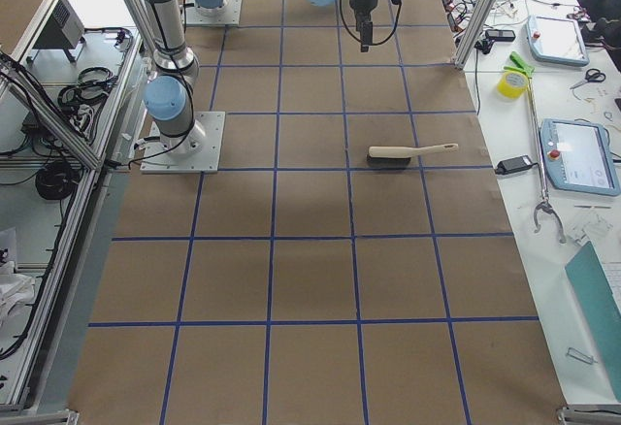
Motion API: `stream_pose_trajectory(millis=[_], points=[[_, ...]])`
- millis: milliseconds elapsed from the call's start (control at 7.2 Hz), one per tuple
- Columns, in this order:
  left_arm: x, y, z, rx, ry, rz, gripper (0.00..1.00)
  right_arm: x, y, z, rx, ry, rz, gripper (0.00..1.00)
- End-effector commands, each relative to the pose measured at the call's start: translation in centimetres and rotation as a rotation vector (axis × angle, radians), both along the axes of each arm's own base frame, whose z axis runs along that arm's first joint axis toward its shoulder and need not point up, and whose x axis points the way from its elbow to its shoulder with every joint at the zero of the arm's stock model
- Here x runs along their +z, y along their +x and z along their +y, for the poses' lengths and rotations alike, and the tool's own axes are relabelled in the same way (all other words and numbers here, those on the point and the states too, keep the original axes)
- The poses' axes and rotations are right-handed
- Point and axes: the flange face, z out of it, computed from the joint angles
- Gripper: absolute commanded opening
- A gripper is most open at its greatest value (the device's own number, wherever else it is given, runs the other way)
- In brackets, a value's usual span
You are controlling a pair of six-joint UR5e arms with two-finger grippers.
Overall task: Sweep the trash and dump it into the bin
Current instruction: 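Lower the dustpan with the left gripper while the right sets down the brush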
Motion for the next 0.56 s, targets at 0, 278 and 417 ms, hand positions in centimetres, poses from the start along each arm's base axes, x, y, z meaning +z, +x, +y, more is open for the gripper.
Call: stream_pose_trajectory(millis=[0,278,417], points=[[-4.8,-1.7,-1.7,0.033,0.042,0.032,0.00,0.0,0.1,0.2,0.008,0.001,-0.010,1.00],[-7.4,-2.5,-2.6,0.067,0.063,0.050,0.00,-0.2,0.2,0.2,0.007,0.003,-0.017,1.00],[-8.4,-3.1,-3.1,0.056,0.058,0.050,0.00,-0.2,0.2,0.2,0.007,0.003,-0.017,1.00]])
